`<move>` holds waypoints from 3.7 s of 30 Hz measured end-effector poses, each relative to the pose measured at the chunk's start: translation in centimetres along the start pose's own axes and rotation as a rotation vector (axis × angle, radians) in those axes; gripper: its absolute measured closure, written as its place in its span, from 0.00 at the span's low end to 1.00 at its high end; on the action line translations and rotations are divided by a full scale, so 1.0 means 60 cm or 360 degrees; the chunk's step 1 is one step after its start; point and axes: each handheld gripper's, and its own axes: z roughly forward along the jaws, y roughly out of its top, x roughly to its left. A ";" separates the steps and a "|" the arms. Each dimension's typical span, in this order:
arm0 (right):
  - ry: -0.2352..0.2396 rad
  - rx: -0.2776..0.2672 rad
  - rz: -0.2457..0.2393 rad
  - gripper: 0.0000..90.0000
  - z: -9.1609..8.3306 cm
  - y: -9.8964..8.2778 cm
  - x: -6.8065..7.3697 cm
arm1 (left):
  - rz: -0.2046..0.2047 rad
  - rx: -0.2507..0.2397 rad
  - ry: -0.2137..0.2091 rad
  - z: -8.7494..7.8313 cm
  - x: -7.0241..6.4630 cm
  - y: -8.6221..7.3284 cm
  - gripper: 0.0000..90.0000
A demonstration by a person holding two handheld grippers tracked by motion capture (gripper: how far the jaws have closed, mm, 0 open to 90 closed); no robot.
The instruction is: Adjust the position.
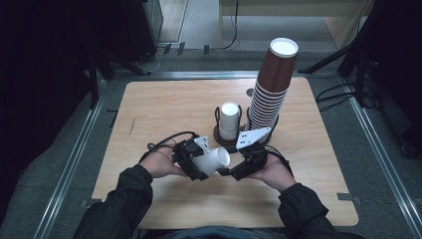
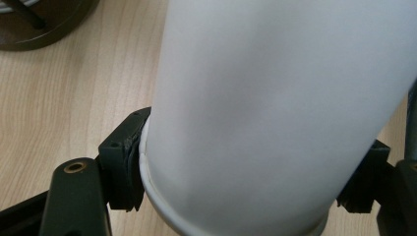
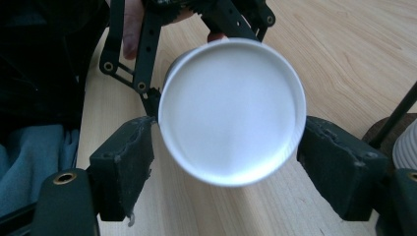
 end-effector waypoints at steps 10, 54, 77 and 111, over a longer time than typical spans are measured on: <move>0.0023 0.0021 -0.0001 0.25 0.006 0.006 0.006 | 0.0040 0.0000 -0.0025 0.009 -0.009 0.007 0.26; 0.0041 -0.0198 0.0017 0.37 -0.035 -0.005 -0.013 | -0.0153 -0.0472 -0.0082 -0.048 0.012 -0.022 0.00; 0.0198 -0.0477 0.0112 0.37 -0.035 0.003 -0.007 | -0.0092 -0.0712 -0.0143 -0.044 -0.006 -0.004 0.17; 0.0000 -0.0017 -0.0046 0.27 -0.007 -0.008 0.000 | -0.0077 -0.0406 0.0026 -0.078 0.014 -0.027 0.22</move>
